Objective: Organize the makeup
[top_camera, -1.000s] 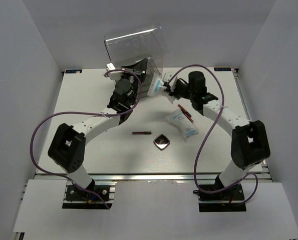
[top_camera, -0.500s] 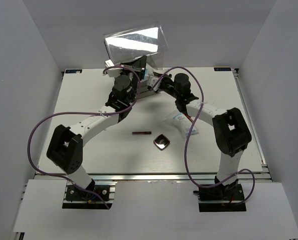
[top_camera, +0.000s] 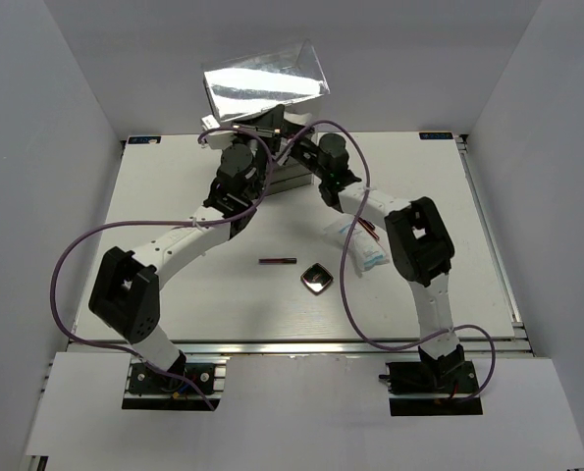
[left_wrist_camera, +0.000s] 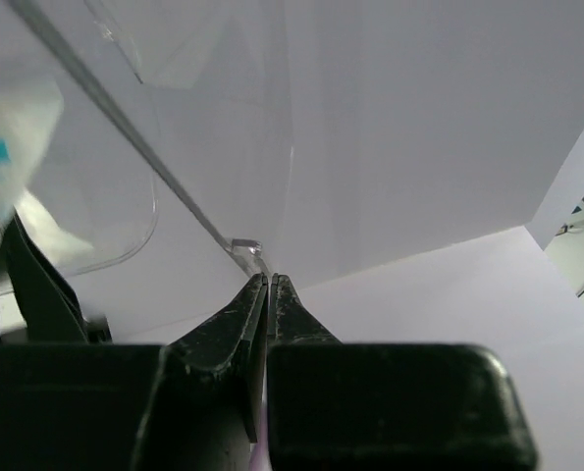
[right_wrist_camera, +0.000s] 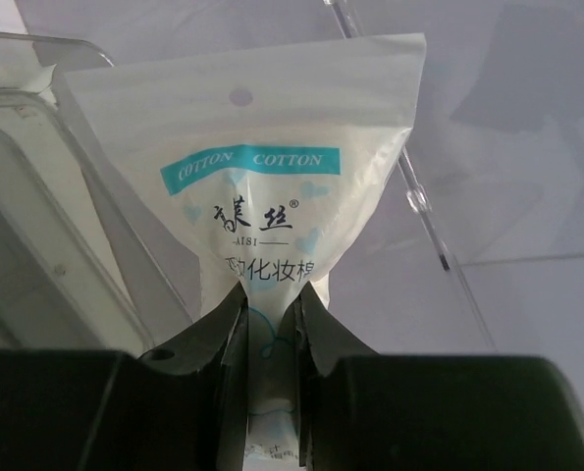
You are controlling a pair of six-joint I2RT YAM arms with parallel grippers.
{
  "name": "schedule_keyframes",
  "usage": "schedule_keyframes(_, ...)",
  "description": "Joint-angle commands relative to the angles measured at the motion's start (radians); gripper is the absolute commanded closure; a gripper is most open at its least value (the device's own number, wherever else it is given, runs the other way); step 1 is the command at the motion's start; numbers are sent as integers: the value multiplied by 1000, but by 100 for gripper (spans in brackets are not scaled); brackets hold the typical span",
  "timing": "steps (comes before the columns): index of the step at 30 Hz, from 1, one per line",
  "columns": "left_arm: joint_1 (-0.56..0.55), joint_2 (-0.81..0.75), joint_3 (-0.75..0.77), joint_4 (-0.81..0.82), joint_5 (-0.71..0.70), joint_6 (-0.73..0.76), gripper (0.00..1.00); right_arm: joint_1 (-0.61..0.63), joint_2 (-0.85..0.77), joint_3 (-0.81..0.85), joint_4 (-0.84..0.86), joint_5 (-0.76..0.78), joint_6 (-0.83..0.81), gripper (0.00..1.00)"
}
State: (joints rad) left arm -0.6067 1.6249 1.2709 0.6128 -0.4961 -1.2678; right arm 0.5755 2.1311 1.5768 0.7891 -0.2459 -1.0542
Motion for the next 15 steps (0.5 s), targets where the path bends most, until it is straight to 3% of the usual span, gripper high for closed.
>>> schedule_keyframes(1,-11,-54,30,8,16,-18,100,24,70,126,50,45,-47,81)
schedule_keyframes(7,-11,-57,27,2,16,-19,100,26,151,201,26,28,-104,72)
schedule_keyframes(10,-11,-57,28,1,13,-18,100,26,188,229,16,46,-121,46)
schedule_keyframes(11,-13,-56,31,-1,13,-16,100,27,191,230,4,53,-121,31)
schedule_keyframes(15,-11,-50,31,-1,11,-16,100,24,173,206,-19,49,-113,15)
